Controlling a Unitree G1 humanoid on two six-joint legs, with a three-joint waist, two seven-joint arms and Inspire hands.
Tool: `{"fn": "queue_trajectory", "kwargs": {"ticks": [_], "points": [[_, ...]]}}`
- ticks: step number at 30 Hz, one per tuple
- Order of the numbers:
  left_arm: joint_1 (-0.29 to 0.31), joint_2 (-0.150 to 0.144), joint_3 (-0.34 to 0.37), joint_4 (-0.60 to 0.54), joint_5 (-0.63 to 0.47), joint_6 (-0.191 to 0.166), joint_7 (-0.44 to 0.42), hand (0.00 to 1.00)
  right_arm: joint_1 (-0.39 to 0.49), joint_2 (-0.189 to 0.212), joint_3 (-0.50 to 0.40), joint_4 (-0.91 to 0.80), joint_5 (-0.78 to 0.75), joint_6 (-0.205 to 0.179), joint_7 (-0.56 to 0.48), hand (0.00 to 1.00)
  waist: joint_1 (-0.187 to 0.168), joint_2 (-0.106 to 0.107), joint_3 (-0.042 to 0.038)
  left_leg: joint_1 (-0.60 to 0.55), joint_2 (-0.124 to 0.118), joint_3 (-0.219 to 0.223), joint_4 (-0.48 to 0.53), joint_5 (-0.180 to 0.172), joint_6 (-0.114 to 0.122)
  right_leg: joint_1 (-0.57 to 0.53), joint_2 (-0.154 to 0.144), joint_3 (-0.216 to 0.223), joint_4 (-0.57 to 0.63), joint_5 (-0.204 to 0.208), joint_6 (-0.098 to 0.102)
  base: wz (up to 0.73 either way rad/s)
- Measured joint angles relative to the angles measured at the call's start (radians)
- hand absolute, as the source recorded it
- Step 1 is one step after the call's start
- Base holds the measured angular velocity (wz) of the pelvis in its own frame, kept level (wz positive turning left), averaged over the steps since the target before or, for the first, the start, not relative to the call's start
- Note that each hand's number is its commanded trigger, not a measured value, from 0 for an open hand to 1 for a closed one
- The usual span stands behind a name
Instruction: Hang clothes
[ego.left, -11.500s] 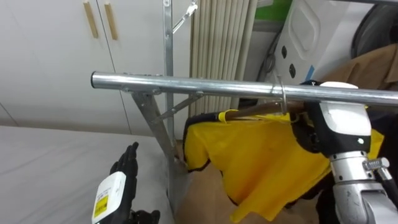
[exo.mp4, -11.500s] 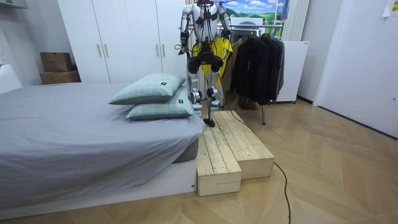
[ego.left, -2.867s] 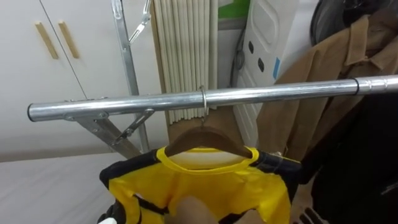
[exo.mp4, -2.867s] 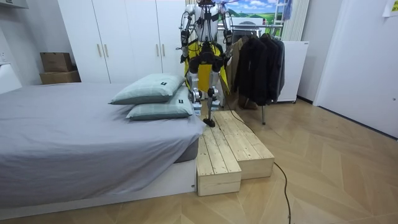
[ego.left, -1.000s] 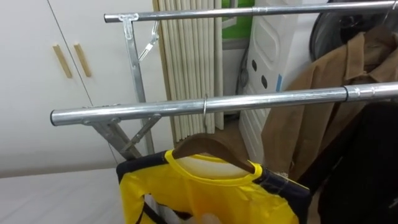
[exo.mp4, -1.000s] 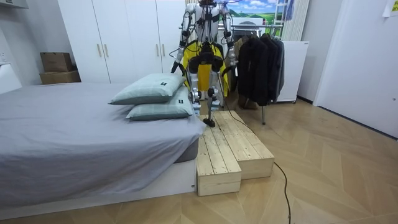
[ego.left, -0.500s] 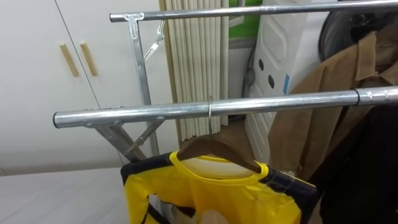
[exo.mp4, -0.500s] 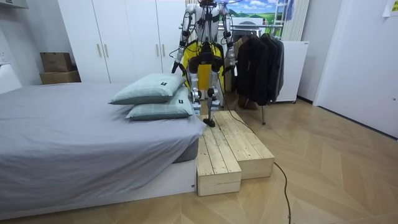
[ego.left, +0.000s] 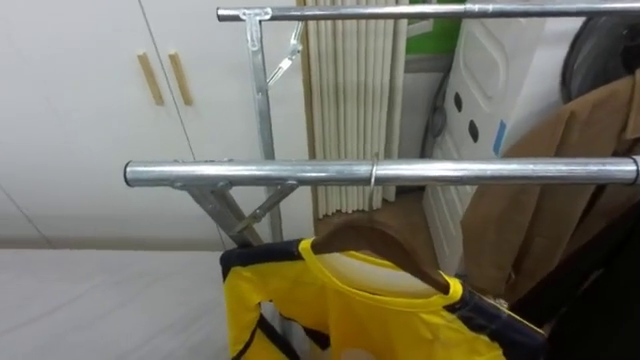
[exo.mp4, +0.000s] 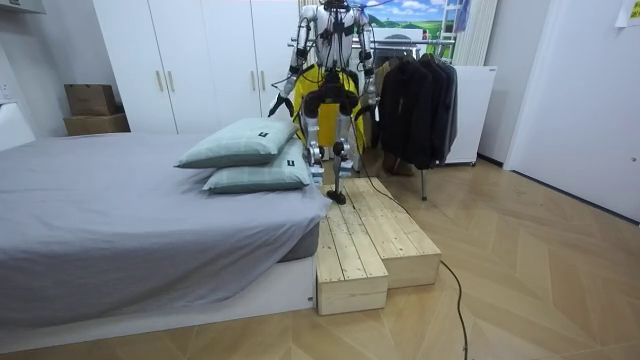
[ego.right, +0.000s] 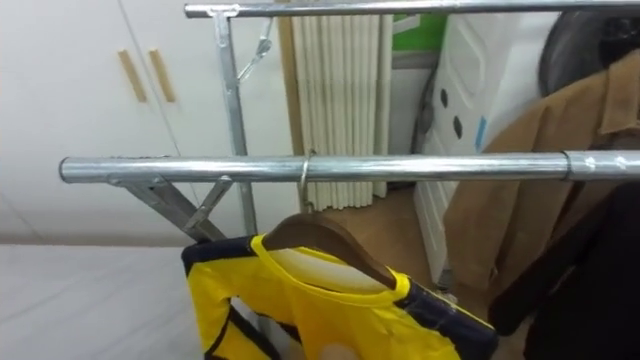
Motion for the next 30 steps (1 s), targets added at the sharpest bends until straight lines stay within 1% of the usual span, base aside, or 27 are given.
{"fn": "queue_trajectory", "kwargs": {"ticks": [1, 2, 4, 7, 8, 9, 10, 11, 12, 13, 14, 15, 16, 17, 18, 19, 20, 21, 22, 23, 24, 25, 26, 27, 28, 29, 30], "points": [[0.02, -0.002, 0.0, -0.028, 0.001, -0.004, 0.016, 0.0, -0.015, 0.0, 0.006, 0.0, 0.004, -0.007, 0.002, 0.0, 0.005, 0.004, -0.0006, -0.007, -0.001, -0.008, 0.004, 0.0, 0.0, -0.004, -0.004, -0.013, 0.005, -0.004, -0.002, 0.43], [0.036, -0.003, -0.006, -0.047, 0.001, -0.006, 0.027, 0.0, -0.027, 0.001, 0.013, 0.0, 0.015, -0.013, 0.002, 0.0, 0.011, 0.007, -0.0007, -0.025, -0.005, -0.032, 0.016, 0.0, 0.0, -0.013, -0.012, -0.036, 0.013, -0.012, -0.004, 0.51], [0.046, -0.003, -0.039, -0.079, 0.002, -0.008, 0.045, 0.0, -0.045, -0.004, 0.029, 0.002, 0.017, -0.014, 0.002, 0.0, 0.019, 0.013, -0.0037, -0.056, -0.008, -0.057, 0.037, -0.001, -0.002, -0.022, -0.022, -0.075, 0.012, -0.014, -0.005, 0.7], [0.085, -0.014, -0.061, -0.117, 0.018, -0.016, 0.053, 0.0, -0.068, -0.011, 0.046, 0.003, 0.014, -0.024, 0.006, 0.0, 0.027, 0.034, -0.0013, -0.093, -0.007, -0.047, 0.048, 0.004, -0.012, -0.037, -0.039, -0.146, 0.01, -0.017, -0.009, 0.77], [0.092, -0.02, -0.061, -0.118, 0.018, -0.017, 0.053, 0.0, -0.073, -0.011, 0.046, 0.007, 0.015, -0.026, 0.011, 0.0, 0.026, 0.036, -0.0011, -0.103, -0.007, -0.04, 0.049, 0.009, -0.019, -0.037, -0.048, -0.182, 0.008, -0.023, -0.012, 0.93], [0.102, -0.026, -0.062, -0.13, 0.018, -0.016, 0.053, 0.0, -0.08, -0.012, 0.047, 0.01, 0.015, -0.026, 0.019, 0.0, 0.029, 0.039, -0.0022, -0.107, -0.005, -0.014, 0.049, 0.011, -0.023, -0.034, -0.058, -0.22, 0.011, -0.032, -0.013, 0.98], [0.112, -0.028, -0.062, -0.148, 0.019, -0.016, 0.052, 0.0, -0.081, -0.012, 0.048, 0.01, 0.015, -0.025, 0.025, 0.0, 0.032, 0.039, -0.002, -0.109, -0.003, 0.01, 0.049, 0.014, -0.027, -0.033, -0.063, -0.238, 0.015, -0.037, -0.014, 0.96], [0.127, -0.031, -0.063, -0.183, 0.018, -0.018, 0.051, 0.0, -0.083, -0.015, 0.051, 0.01, 0.015, -0.026, 0.034, 0.0, 0.04, 0.037, -0.0014, -0.116, 0.002, 0.059, 0.056, 0.018, -0.033, -0.033, -0.074, -0.274, 0.023, -0.047, -0.014, 0.75], [0.129, -0.032, -0.063, -0.199, 0.019, -0.019, 0.051, 0.0, -0.085, -0.018, 0.055, 0.01, 0.013, -0.026, 0.036, 0.0, 0.042, 0.036, -0.001, -0.125, 0.01, 0.076, 0.068, 0.018, -0.034, -0.037, -0.08, -0.293, 0.03, -0.054, -0.014, 1.04], [0.123, -0.036, -0.067, -0.218, 0.019, -0.024, 0.05, 0.0, -0.087, -0.029, 0.073, 0.01, 0.014, -0.028, 0.039, 0.0, 0.043, 0.035, -0.0001, -0.15, 0.016, 0.118, 0.1, 0.018, -0.034, -0.04, -0.094, -0.341, 0.037, -0.063, -0.016, 1.12], [0.116, -0.041, -0.067, -0.222, 0.019, -0.036, 0.048, 0.0, -0.087, -0.039, 0.093, 0.009, 0.014, -0.035, 0.043, 0.0, 0.053, 0.033, 0.0006, -0.169, 0.028, 0.18, 0.141, 0.017, -0.034, -0.04, -0.107, -0.386, 0.044, -0.07, -0.018, 1.15], [0.113, -0.041, -0.068, -0.222, 0.019, -0.04, 0.047, 0.0, -0.089, -0.042, 0.099, 0.009, 0.014, -0.037, 0.043, 0.0, 0.053, 0.03, 0.001, -0.18, 0.034, 0.205, 0.166, 0.015, -0.034, -0.041, -0.114, -0.409, 0.049, -0.075, -0.021, 1.17], [0.106, -0.042, -0.069, -0.222, 0.018, -0.041, 0.041, 0.0, -0.092, -0.047, 0.111, 0.01, 0.013, -0.039, 0.044, 0.0, 0.048, 0.025, -0.0002, -0.203, 0.055, 0.249, 0.226, 0.009, -0.039, -0.04, -0.125, -0.46, 0.054, -0.082, -0.024, 1.29], [0.097, -0.042, -0.069, -0.232, 0.018, -0.041, 0.031, 0.0, -0.091, -0.046, 0.111, 0.011, 0.008, -0.048, 0.044, 0.0, 0.045, 0.018, 0.0017, -0.218, 0.086, 0.3, 0.285, -0.007, -0.037, -0.041, -0.133, -0.514, 0.061, -0.091, -0.023, 1.69], [0.087, -0.041, -0.072, -0.249, 0.018, -0.042, 0.017, 0.0, -0.085, -0.047, 0.109, 0.013, 0.002, -0.055, 0.046, 0.0, 0.037, 0.013, 0.0025, -0.228, 0.112, 0.329, 0.35, -0.026, -0.03, -0.045, -0.141, -0.576, 0.073, -0.105, -0.022, 1.52], [0.083, -0.041, -0.077, -0.258, 0.018, -0.042, 0.01, 0.0, -0.083, -0.047, 0.106, 0.015, -0.003, -0.056, 0.047, 0.0, 0.035, 0.012, 0.0031, -0.229, 0.124, 0.338, 0.376, -0.037, -0.029, -0.045, -0.144, -0.609, 0.077, -0.111, -0.021, 1.6], [0.072, -0.041, -0.09, -0.269, 0.019, -0.045, -0.004, 0.0, -0.084, -0.048, 0.103, 0.03, -0.011, -0.056, 0.05, 0.0, 0.03, 0.009, 0.004, -0.224, 0.14, 0.344, 0.417, -0.056, -0.026, -0.051, -0.154, -0.662, 0.092, -0.122, -0.015, 1.25], [0.07, -0.041, -0.1, -0.278, 0.019, -0.045, -0.011, 0.0, -0.084, -0.049, 0.102, 0.034, -0.014, -0.055, 0.054, 0.0, 0.03, 0.007, 0.0039, -0.217, 0.143, 0.346, 0.428, -0.065, -0.029, -0.054, -0.158, -0.686, 0.098, -0.126, -0.009, 1.4], [0.073, -0.041, -0.111, -0.301, 0.021, -0.048, -0.028, 0.0, -0.084, -0.049, 0.098, 0.033, -0.021, -0.055, 0.065, 0.0, 0.031, 0.003, 0.0048, -0.198, 0.151, 0.363, 0.431, -0.078, -0.028, -0.055, -0.166, -0.733, 0.106, -0.133, 0.004, 1.25], [0.072, -0.041, -0.118, -0.313, 0.021, -0.055, -0.04, 0.0, -0.086, -0.048, 0.093, 0.035, -0.025, -0.055, 0.071, 0.0, 0.032, -0.002, 0.0081, -0.17, 0.154, 0.378, 0.42, -0.092, -0.037, -0.056, -0.173, -0.781, 0.112, -0.139, 0.015, 1.4], [0.073, -0.04, -0.127, -0.319, 0.026, -0.061, -0.044, 0.0, -0.087, -0.048, 0.091, 0.042, -0.025, -0.055, 0.078, 0.0, 0.034, -0.008, 0.0057, -0.135, 0.15, 0.404, 0.383, -0.112, -0.039, -0.065, -0.181, -0.82, 0.128, -0.149, 0.032, 1.12], [0.073, -0.04, -0.132, -0.323, 0.037, -0.062, -0.044, 0.0, -0.087, -0.048, 0.091, 0.044, -0.025, -0.055, 0.079, 0.0, 0.036, -0.012, 0.0034, -0.121, 0.146, 0.42, 0.357, -0.124, -0.035, -0.072, -0.186, -0.836, 0.139, -0.152, 0.04, 1.04], [0.072, -0.04, -0.139, -0.334, 0.05, -0.064, -0.044, 0.0, -0.087, -0.047, 0.09, 0.044, -0.025, -0.055, 0.084, 0.0, 0.041, -0.019, -0.0021, -0.108, 0.136, 0.451, 0.304, -0.149, -0.024, -0.091, -0.197, -0.873, 0.16, -0.158, 0.056, 0.92], [0.068, -0.039, -0.145, -0.343, 0.056, -0.072, -0.044, 0.0, -0.091, -0.046, 0.083, 0.047, -0.017, -0.056, 0.093, 0.0, 0.051, -0.015, -0.01, -0.106, 0.137, 0.477, 0.258, -0.189, -0.033, -0.117, -0.205, -0.889, 0.191, -0.162, 0.085, 0.77], [0.066, -0.038, -0.144, -0.343, 0.058, -0.074, -0.044, 0.0, -0.097, -0.045, 0.083, 0.052, -0.013, -0.056, 0.101, 0.0, 0.061, -0.026, -0.0068, -0.11, 0.145, 0.485, 0.253, -0.191, -0.044, -0.128, -0.217, -0.891, 0.212, -0.16, 0.096, 0.39], [0.069, -0.041, -0.146, -0.337, 0.058, -0.074, -0.047, 0.0, -0.108, -0.052, 0.082, 0.055, 0.006, -0.056, 0.114, 0.0, 0.078, -0.022, -0.0099, -0.118, 0.167, 0.489, 0.25, -0.192, -0.044, -0.147, -0.229, -0.878, 0.254, -0.142, 0.126, 0.23], [0.072, -0.04, -0.147, -0.337, 0.059, -0.074, -0.05, 0.0, -0.109, -0.051, 0.082, 0.055, 0.012, -0.055, 0.118, 0.0, 0.081, -0.017, -0.0085, -0.119, 0.172, 0.484, 0.25, -0.192, -0.043, -0.155, -0.243, -0.866, 0.282, -0.141, 0.119, 0.9]]}}
